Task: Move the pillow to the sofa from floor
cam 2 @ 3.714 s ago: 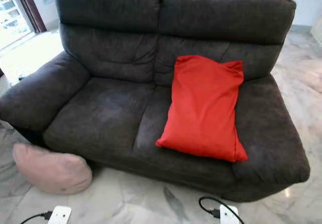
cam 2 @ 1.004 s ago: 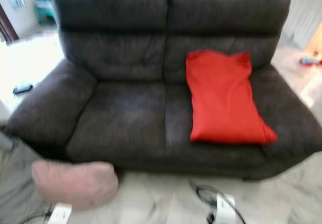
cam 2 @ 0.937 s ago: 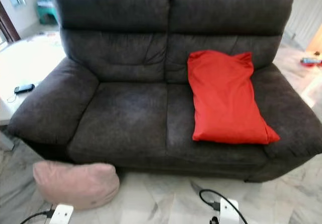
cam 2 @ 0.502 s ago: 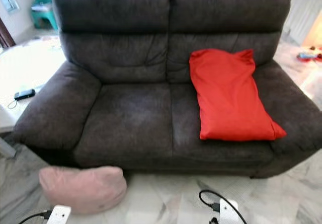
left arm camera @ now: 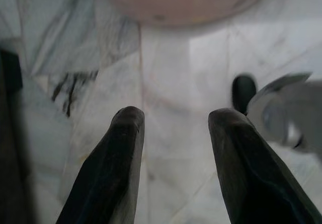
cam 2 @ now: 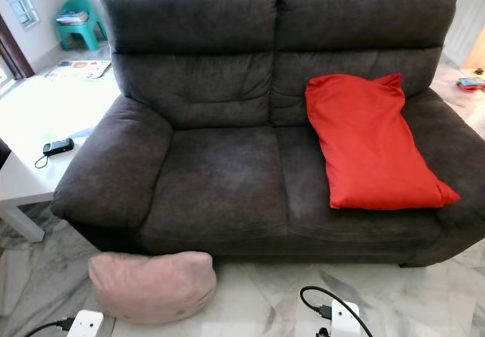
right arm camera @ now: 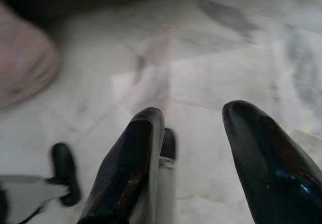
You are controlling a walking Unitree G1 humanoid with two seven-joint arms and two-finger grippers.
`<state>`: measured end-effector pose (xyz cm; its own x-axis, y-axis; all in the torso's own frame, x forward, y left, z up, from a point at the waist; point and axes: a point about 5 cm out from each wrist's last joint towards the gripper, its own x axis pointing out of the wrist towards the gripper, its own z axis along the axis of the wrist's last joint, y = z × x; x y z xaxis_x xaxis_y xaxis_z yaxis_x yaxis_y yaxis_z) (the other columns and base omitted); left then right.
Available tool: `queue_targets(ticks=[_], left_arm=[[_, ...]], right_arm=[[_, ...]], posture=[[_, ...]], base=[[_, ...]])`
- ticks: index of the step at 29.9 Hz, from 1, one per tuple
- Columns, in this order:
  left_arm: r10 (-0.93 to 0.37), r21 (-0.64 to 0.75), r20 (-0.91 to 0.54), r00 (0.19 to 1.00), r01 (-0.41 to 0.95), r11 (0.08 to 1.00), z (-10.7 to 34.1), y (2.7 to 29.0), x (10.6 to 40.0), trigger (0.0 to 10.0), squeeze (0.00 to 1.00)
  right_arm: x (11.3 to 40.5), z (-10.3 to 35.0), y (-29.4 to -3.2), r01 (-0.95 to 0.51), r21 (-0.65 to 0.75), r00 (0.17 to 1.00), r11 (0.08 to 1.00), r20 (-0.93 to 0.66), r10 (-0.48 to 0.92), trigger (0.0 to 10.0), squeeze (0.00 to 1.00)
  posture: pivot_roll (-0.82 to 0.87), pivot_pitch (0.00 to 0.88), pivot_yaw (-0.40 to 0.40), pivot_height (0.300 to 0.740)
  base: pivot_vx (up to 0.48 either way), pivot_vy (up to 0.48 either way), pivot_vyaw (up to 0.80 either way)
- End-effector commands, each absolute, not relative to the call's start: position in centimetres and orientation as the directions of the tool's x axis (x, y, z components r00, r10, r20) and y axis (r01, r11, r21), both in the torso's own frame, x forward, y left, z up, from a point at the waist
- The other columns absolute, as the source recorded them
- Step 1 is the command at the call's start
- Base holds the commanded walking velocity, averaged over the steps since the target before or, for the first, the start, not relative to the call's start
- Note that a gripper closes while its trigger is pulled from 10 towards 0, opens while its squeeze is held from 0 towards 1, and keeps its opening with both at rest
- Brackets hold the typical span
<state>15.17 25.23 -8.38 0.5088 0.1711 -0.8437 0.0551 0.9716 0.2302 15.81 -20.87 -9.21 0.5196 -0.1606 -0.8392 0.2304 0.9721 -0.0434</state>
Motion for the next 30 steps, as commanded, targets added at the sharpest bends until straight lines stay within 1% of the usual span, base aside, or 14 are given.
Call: queue_targets(ticks=[1, 11, 15, 20, 22, 29, 30], left_arm=[[0.173, 0.230, -0.849, 0.500, 0.055, 0.972, -8.5, 25.3, 14.9, 10.0, 0.00], [0.155, 0.216, -0.846, 0.511, 0.063, 0.974, -8.6, 24.1, 15.5, 10.0, 0.00], [0.150, 0.212, -0.845, 0.513, 0.064, 0.975, -8.6, 23.7, 15.7, 10.0, 0.00], [0.146, 0.210, -0.844, 0.517, 0.067, 0.975, -8.6, 23.4, 16.0, 10.0, 0.00], [0.144, 0.209, -0.843, 0.518, 0.069, 0.975, -8.5, 23.3, 16.2, 10.0, 0.00], [0.143, 0.211, -0.843, 0.518, 0.075, 0.974, -8.5, 23.3, 16.2, 10.0, 0.00], [0.143, 0.212, -0.843, 0.518, 0.076, 0.974, -8.5, 23.3, 16.2, 10.0, 0.00]], right_arm=[[15.7, -9.2, -20.9, 0.243, -0.041, 0.516, 0.969, -0.841, -0.165, 10.0, 0.00], [15.6, -9.2, -21.1, 0.243, -0.042, 0.516, 0.969, -0.841, -0.166, 10.0, 0.00], [15.9, -9.1, -21.0, 0.211, -0.044, 0.529, 0.976, -0.835, -0.152, 10.0, 0.00], [16.0, -9.1, -20.8, 0.204, -0.027, 0.534, 0.979, -0.835, -0.134, 10.0, 0.00], [15.9, -9.2, -20.8, 0.232, -0.017, 0.528, 0.973, -0.837, -0.141, 10.0, 0.00], [15.7, -9.3, -20.7, 0.194, -0.034, 0.526, 0.980, -0.840, -0.133, 10.0, 0.00], [15.7, -9.3, -20.7, 0.189, -0.034, 0.527, 0.981, -0.840, -0.131, 10.0, 0.00]], posture=[[0.11, 0.000, 0.017, 0.740], [0.11, 0.000, 0.009, 0.740], [0.11, 0.000, 0.007, 0.740], [0.11, 0.000, 0.009, 0.740], [0.11, 0.000, 0.010, 0.740], [0.11, 0.000, 0.016, 0.740], [0.11, 0.000, 0.017, 0.740]], base=[[0.000, 0.330, 0.00], [0.000, 0.332, 0.00], [0.000, 0.332, 0.00], [0.000, 0.331, 0.74], [0.000, 0.330, 0.00], [0.000, 0.333, 0.00], [0.000, 0.334, 0.67]])
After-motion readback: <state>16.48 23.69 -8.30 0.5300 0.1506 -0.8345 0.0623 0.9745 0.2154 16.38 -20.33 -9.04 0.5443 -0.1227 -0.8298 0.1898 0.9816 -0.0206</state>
